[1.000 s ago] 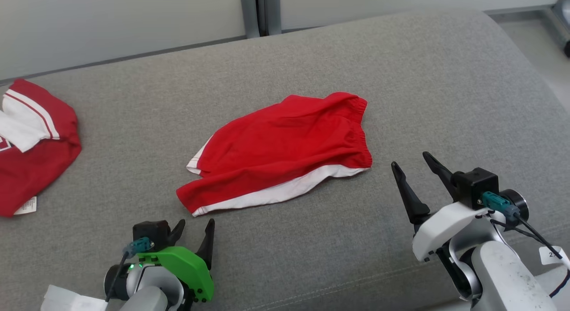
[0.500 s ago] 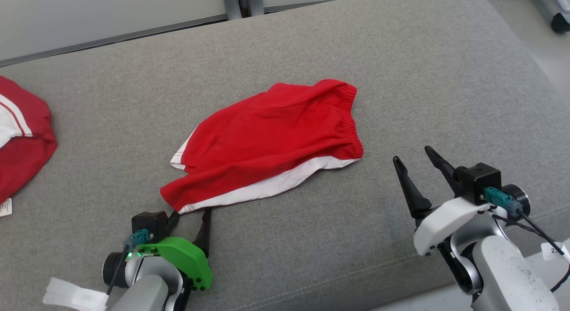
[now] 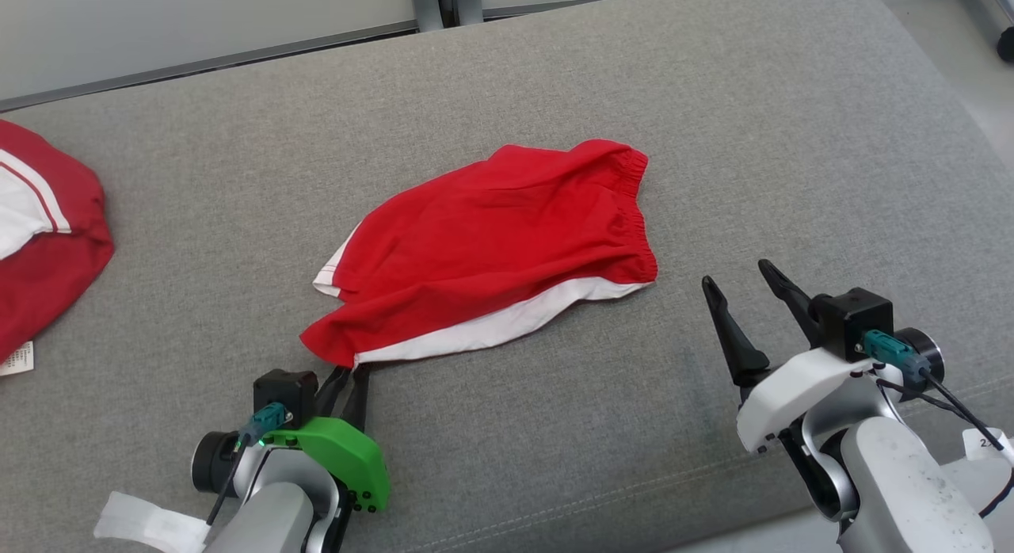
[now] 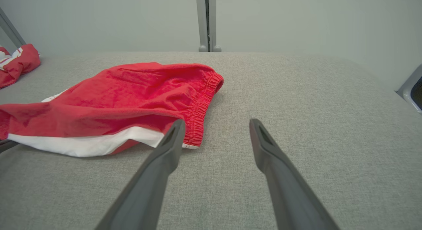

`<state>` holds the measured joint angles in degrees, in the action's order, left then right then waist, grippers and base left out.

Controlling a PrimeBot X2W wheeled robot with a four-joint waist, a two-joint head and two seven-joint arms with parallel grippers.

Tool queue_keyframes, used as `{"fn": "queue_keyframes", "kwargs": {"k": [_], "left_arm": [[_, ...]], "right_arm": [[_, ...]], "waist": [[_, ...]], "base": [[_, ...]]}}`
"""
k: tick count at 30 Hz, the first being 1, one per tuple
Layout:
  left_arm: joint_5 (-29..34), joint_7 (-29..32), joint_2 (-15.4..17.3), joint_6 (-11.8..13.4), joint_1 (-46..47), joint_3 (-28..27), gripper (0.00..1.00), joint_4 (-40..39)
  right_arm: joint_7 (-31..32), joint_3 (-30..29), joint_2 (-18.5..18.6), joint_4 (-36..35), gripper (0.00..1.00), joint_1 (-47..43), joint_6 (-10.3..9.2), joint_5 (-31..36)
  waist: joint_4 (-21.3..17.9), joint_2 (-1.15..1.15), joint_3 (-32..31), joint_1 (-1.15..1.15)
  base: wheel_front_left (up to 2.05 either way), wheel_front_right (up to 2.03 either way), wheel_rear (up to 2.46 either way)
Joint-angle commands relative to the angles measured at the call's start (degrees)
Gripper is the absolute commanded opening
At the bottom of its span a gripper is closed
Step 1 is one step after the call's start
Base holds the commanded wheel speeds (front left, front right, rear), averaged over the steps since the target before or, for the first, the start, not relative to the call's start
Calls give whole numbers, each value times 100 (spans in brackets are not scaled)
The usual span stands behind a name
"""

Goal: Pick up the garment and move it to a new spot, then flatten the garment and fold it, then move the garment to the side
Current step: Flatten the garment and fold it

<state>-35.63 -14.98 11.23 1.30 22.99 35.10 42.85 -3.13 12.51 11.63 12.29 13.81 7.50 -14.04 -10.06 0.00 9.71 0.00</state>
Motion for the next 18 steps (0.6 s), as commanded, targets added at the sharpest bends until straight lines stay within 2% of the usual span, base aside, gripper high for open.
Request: {"fn": "queue_keyframes", "kwargs": {"k": [1, 4, 12, 18], "left_arm": [[84, -23, -16, 37, -52, -55, 18, -50], [166, -20, -43, 18, -92, -100, 1, -108], [347, -21, -50, -27, -143, -215, 0, -338], [487, -22, -146, -74, -145, -201, 0, -465]], "right_arm": [[-3, 21, 13, 33, 100, 93, -2, -68], [61, 109, 84, 144, 100, 145, -2, -152], [161, 492, 376, 897, 100, 543, -2, -410], [65, 1211, 475, 1795, 100, 1026, -2, -904]], "waist": [[13, 0, -1, 0], [43, 0, -2, 0], [266, 0, -4, 0], [495, 0, 26, 0]], "base": [[0, 0, 0], [0, 0, 0], [0, 0, 0], [0, 0, 0]]}}
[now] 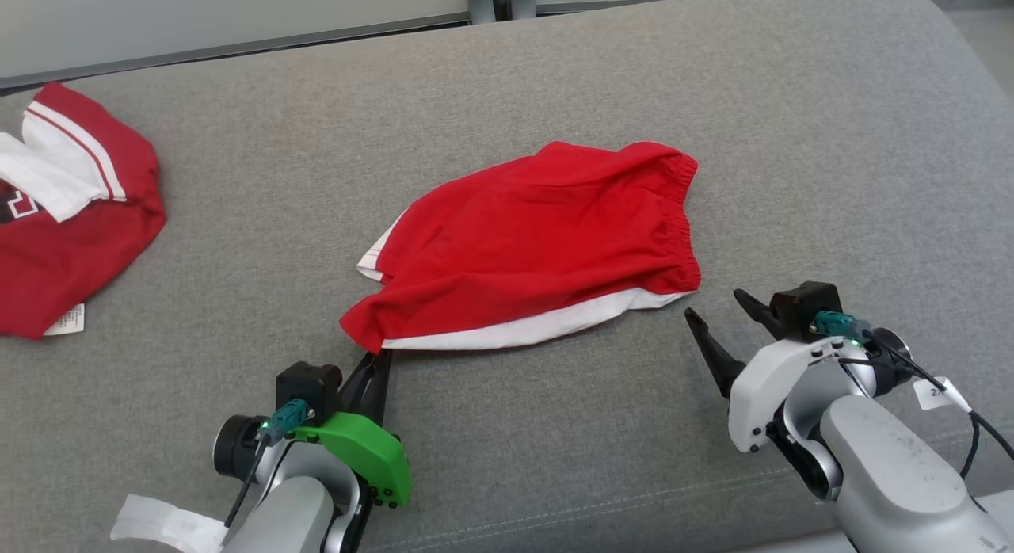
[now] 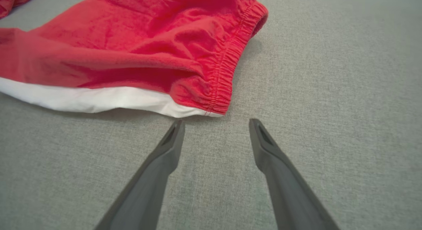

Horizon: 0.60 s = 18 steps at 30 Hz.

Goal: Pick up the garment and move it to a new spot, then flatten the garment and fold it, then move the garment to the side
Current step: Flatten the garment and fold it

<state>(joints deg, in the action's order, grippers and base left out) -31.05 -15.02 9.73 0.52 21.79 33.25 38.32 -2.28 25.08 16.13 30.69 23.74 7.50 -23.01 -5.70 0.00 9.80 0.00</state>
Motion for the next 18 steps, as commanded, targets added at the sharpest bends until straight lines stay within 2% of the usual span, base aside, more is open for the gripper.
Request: {"fn": "queue_keyframes", "kwargs": {"k": [1, 5, 12, 18], "left_arm": [[52, -17, -11, -7, -15, -10, 0, -25], [135, -16, -62, -41, 53, 29, 0, -66], [216, -17, -132, -89, 141, 105, 0, -54], [253, -17, -162, -122, 141, 130, 0, 1]], "right_arm": [[-63, 77, 46, 99, 100, 126, -2, -29], [-238, 552, 97, 714, 100, 502, -2, -94], [-461, 1087, -21, 1658, 100, 1018, -2, -523], [-700, 1434, -146, 2156, 100, 1308, -2, -910]], "waist": [[93, 0, 25, 0], [215, 0, 80, 0], [342, 0, 136, 0], [356, 0, 123, 0]], "base": [[0, 0, 0], [0, 0, 0], [0, 0, 0], [0, 0, 0]]}}
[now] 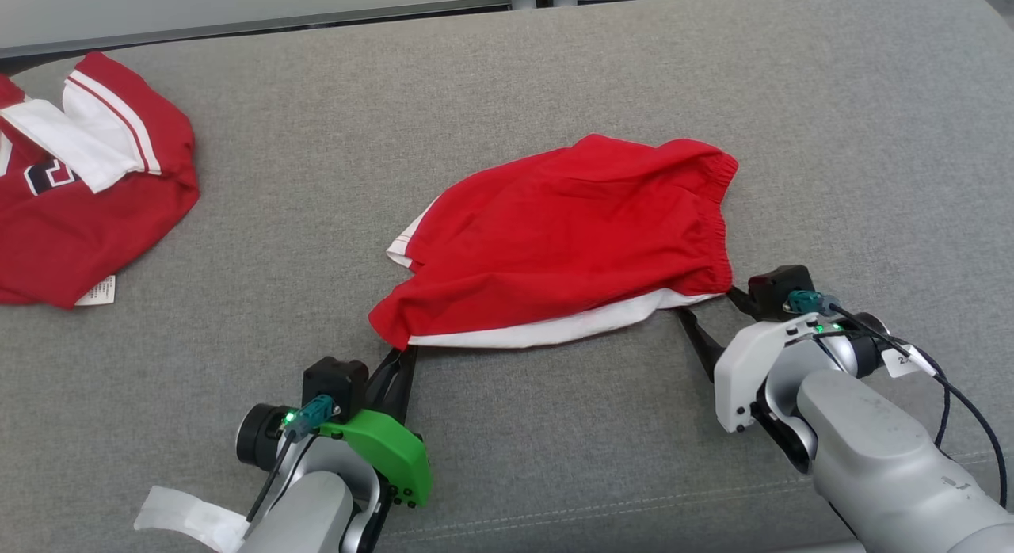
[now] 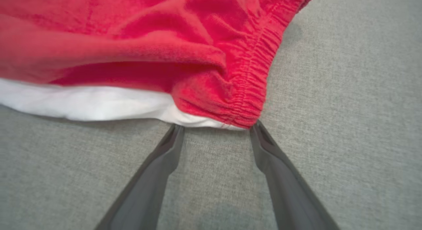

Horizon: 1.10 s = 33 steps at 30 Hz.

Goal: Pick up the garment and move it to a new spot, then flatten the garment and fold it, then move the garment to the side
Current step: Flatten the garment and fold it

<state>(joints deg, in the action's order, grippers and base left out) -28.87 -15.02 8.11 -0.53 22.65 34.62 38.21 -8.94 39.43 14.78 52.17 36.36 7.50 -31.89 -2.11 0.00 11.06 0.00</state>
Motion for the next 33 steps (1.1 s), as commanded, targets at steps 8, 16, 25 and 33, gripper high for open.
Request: {"fn": "queue_keyframes", "kwargs": {"k": [8, 16, 25, 33], "left_arm": [[59, -17, -31, -30, 20, 2, 0, 44], [55, -17, -17, -15, -53, -89, 0, -25], [-90, -17, 154, -67, -101, -446, 0, -441], [-194, 388, 600, -249, 244, -567, 0, -946]], "right_arm": [[-440, 604, 2, 159, 45, 315, -2, -357], [-602, 1144, 166, -39, 0, 444, -2, -688], [-630, 1223, 592, -856, 0, 622, -2, -1085], [-354, 1594, 1150, -1619, 0, 922, -2, -1708]], "waist": [[-5, 0, -65, 0], [-64, 0, -155, 0], [-183, 0, -344, 0], [-245, 0, -713, 0]], "base": [[0, 0, 0], [0, 0, 0], [0, 0, 0], [0, 0, 0]]}}
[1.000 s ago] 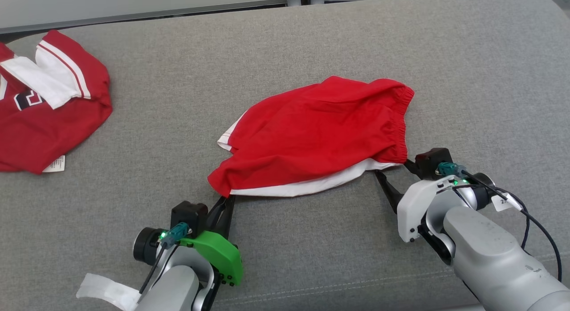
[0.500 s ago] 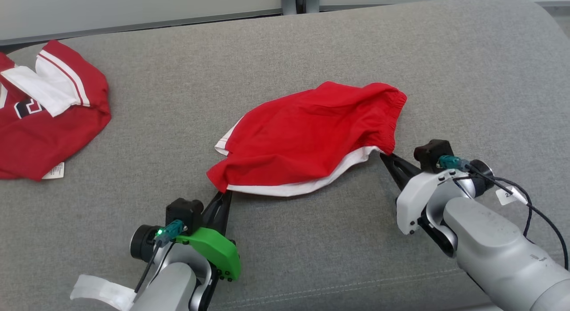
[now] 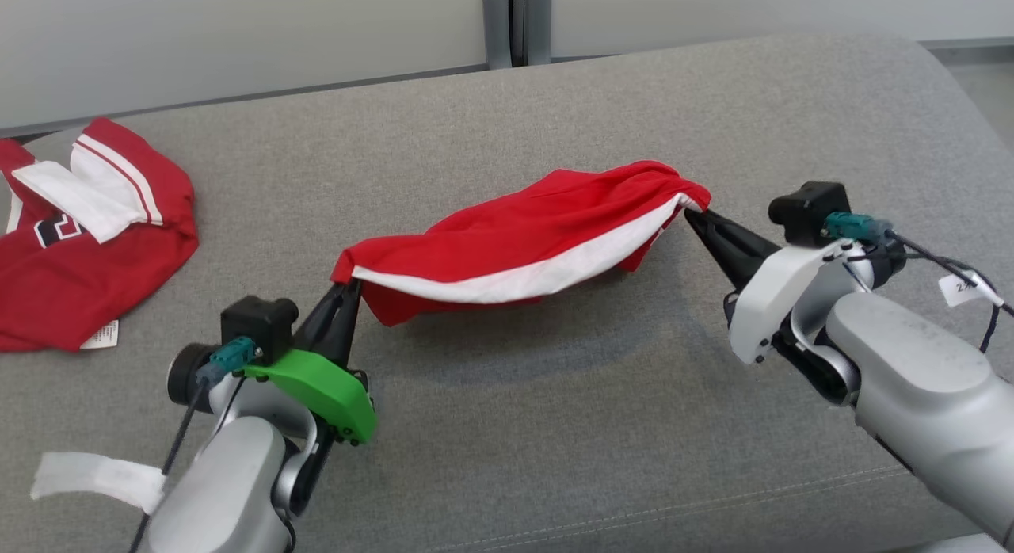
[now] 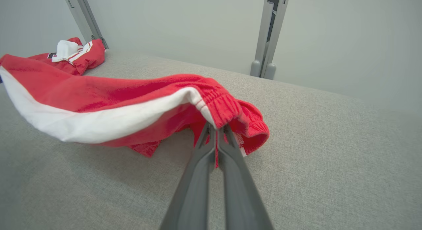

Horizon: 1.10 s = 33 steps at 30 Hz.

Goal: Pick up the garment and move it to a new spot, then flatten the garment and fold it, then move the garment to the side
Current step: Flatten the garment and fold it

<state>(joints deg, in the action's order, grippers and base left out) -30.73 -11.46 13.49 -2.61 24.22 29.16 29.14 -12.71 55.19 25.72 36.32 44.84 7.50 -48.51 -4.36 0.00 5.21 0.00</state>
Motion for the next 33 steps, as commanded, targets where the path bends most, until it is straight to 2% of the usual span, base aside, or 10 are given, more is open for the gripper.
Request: {"fn": "queue_keyframes", "kwargs": {"k": [1, 10, 14, 18, 21, 24, 27, 28, 33], "left_arm": [[-4, 268, 243, -100, 227, -11, 0, -274], [-368, 1678, 977, -307, 977, -101, 0, -1362], [-591, 2321, 1212, -371, 1413, -139, 0, -1660], [-765, 2850, 1332, -361, 1891, -216, 0, -1718], [-831, 3210, 1304, -276, 2225, -224, 0, -1458], [-801, 3322, 1173, -179, 2620, -245, 0, -1041], [-606, 3074, 1031, -35, 3226, -318, 0, -687], [-606, 3074, 1031, -35, 3226, -318, 0, -687], [-208, 2256, 653, 162, 4336, -403, 0, -209]], "right_arm": [[219, 127, 261, -291, 0, 199, -2, -213], [1142, 364, 1071, -1340, 0, 877, -2, -818], [1513, 353, 1305, -1619, 0, 1253, -2, -968], [1821, 309, 1374, -1658, 0, 1650, -2, -1039], [2020, 383, 1243, -1489, 0, 1950, -2, -955], [2022, 441, 976, -1110, 0, 2335, -3, -758], [1793, 358, 629, -539, 0, 2854, -4, -441], [1793, 358, 629, -539, 0, 2854, -4, -441], [1029, 74, 187, 637, 0, 3860, -5, 294]], "waist": [[-17, 0, -247, 0], [16, 0, -743, 0], [60, 0, -836, 0], [118, 0, -819, 0], [163, 0, -698, 0], [195, 0, -478, 0], [239, 0, -63, 0], [239, 0, -63, 0], [400, 0, 642, 0]], "base": [[0, 0, 0], [0, 0, 0], [0, 0, 0], [0, 0, 0], [0, 0, 0], [0, 0, 0], [0, 0, 0], [0, 0, 0], [0, 0, 0]]}}
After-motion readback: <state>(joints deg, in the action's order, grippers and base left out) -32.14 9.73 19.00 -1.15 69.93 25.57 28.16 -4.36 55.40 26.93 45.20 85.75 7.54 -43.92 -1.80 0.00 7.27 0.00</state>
